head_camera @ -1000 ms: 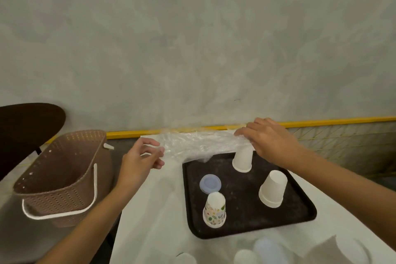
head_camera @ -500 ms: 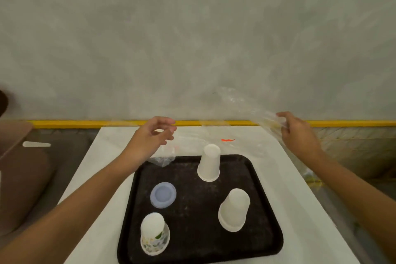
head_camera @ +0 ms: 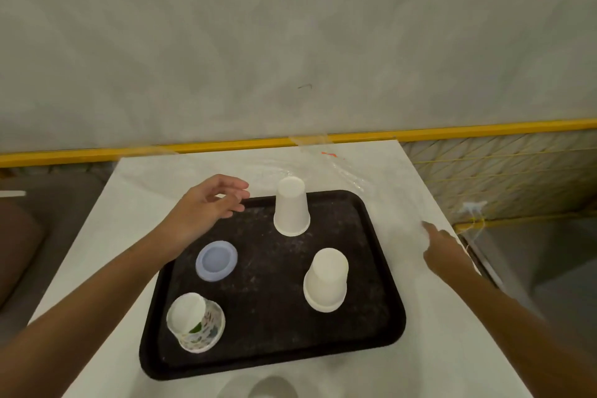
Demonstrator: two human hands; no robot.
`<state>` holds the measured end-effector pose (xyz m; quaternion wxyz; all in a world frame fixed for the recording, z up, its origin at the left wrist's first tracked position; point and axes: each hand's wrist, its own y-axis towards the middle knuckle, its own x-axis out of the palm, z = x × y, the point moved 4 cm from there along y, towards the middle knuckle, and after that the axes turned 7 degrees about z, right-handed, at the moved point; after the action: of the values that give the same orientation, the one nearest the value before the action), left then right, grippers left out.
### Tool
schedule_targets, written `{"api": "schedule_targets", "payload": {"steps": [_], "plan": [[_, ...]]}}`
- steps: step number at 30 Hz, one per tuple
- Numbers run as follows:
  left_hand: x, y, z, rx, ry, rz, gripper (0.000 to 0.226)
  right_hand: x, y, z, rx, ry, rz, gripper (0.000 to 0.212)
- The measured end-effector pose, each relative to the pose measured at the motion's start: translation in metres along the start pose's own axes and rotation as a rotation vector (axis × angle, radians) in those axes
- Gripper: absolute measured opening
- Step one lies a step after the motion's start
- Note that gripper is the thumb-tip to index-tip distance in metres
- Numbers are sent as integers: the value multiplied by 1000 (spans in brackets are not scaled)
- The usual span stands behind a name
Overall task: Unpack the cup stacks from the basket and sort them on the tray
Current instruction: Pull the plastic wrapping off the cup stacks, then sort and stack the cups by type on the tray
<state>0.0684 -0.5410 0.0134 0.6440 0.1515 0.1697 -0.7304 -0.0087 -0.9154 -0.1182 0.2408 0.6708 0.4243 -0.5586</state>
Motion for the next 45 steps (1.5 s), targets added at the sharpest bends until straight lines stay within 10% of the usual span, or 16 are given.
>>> {"api": "schedule_targets", "payload": {"steps": [25, 45], "plan": [[1, -44, 6, -33, 50, -108, 14, -40, -33, -13, -120, 232, 154, 44], [6, -230, 15, 181, -165, -375, 21, -53, -251, -8, -155, 593, 102, 17]]}}
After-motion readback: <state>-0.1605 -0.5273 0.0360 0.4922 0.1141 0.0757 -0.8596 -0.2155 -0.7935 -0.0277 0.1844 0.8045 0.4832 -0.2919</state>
